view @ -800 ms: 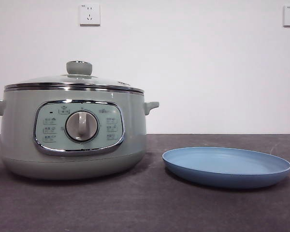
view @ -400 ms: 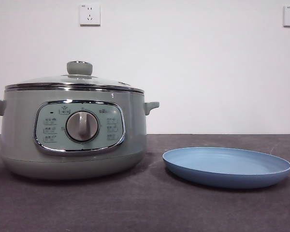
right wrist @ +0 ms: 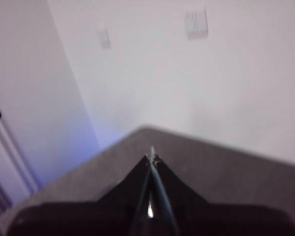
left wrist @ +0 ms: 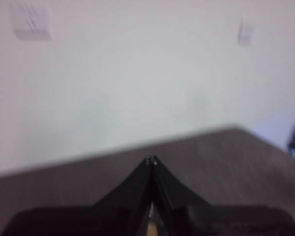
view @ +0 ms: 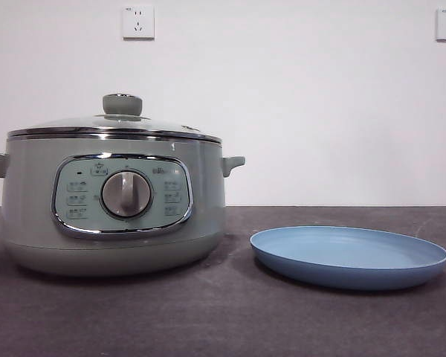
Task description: Take the potato out from the steamer,put the potato on the plate,close the lid
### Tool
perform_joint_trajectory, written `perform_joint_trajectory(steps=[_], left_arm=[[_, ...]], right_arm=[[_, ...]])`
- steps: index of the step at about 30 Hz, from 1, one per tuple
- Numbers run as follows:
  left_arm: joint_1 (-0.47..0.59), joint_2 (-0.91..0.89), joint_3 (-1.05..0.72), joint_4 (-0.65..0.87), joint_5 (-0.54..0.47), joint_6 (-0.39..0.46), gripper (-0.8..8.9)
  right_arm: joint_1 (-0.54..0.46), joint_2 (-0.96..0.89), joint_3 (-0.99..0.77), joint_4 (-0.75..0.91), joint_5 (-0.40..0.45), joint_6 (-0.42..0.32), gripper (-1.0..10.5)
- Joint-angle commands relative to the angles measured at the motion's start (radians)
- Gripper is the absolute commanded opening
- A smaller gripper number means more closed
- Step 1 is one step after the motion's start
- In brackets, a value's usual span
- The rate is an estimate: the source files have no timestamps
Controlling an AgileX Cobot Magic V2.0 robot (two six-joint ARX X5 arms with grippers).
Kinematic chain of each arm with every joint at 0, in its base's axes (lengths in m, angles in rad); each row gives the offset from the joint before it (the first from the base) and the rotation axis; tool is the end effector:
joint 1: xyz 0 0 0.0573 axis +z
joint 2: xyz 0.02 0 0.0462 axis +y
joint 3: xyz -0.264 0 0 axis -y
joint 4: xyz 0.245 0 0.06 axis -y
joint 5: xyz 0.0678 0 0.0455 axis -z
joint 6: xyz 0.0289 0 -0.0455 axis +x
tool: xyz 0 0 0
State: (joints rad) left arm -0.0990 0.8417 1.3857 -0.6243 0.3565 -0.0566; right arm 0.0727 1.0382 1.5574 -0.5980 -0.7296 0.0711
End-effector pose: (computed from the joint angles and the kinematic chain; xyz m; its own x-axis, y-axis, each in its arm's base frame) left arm 0.1157 -0.0216 0.4709 0.8950 -0.4396 -0.0752 0.4336 0.8972 -0.0843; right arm 0.1561 0.0307 0.4976 0.6927 0.7188 -0.0587 -0.7095 0.6939 0.1232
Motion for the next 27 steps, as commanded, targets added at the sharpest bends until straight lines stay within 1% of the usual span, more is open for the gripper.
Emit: perform_joint_trajectory(steps=[1,3,4,5,6,7,9,10,11,12,14,20,22,24,27], left_arm=[[0.000,0.120,0.113,-0.173,0.035,0.067,-0.05],[-0.005,0.197,0.176,-0.256,0.045,0.085,-0.03],[-0.008,0.225,0.195,-0.274,0.044,0.084,0.02],[-0.013,0.254,0.208,-0.285,0.045,0.084,0.12],[-0.018,0.274,0.212,-0.288,0.045,0.084,0.55],[-0.021,0.287,0.212,-0.288,0.044,0.084,1.28],[-0.032,0.317,0.212,-0.285,0.041,0.084,3.31],[-0.037,0.328,0.212,-0.285,0.040,0.083,4.02],[-0.045,0.343,0.212,-0.283,0.040,0.084,4.45],[-0.054,0.357,0.212,-0.282,0.040,0.084,4.44],[-0.076,0.387,0.212,-0.278,0.040,0.084,4.42],[-0.150,0.483,0.212,-0.266,0.029,0.084,4.41],[-0.177,0.517,0.212,-0.266,-0.011,0.084,4.41],[-0.207,0.555,0.212,-0.269,-0.076,0.084,4.41],[-0.240,0.611,0.212,-0.271,-0.130,0.084,4.41]], right_arm=[[0.024,0.072,0.081,-0.135,0.003,-0.124,0.0],[0.038,0.121,0.121,-0.207,0.003,-0.169,0.1],[0.043,0.136,0.129,-0.221,0.003,-0.179,0.2],[0.050,0.148,0.130,-0.227,0.003,-0.180,0.9],[0.055,0.156,0.130,-0.232,0.004,-0.180,1.9],[0.060,0.163,0.130,-0.234,0.005,-0.181,2.8],[0.069,0.173,0.130,-0.235,0.014,-0.181,4.8],[0.073,0.174,0.130,-0.235,0.034,-0.180,5.3],[0.080,0.175,0.130,-0.236,0.069,-0.180,5.7],[0.088,0.175,0.130,-0.236,0.109,-0.181,5.8],[0.105,0.175,0.130,-0.236,0.159,-0.181,5.7],[0.134,0.175,0.130,-0.248,0.183,-0.181,5.7],[0.134,0.177,0.130,-0.254,0.190,-0.181,5.7],[0.139,0.177,0.130,-0.262,0.190,-0.181,5.7],[0.140,0.177,0.130,-0.275,0.190,-0.181,5.7]])
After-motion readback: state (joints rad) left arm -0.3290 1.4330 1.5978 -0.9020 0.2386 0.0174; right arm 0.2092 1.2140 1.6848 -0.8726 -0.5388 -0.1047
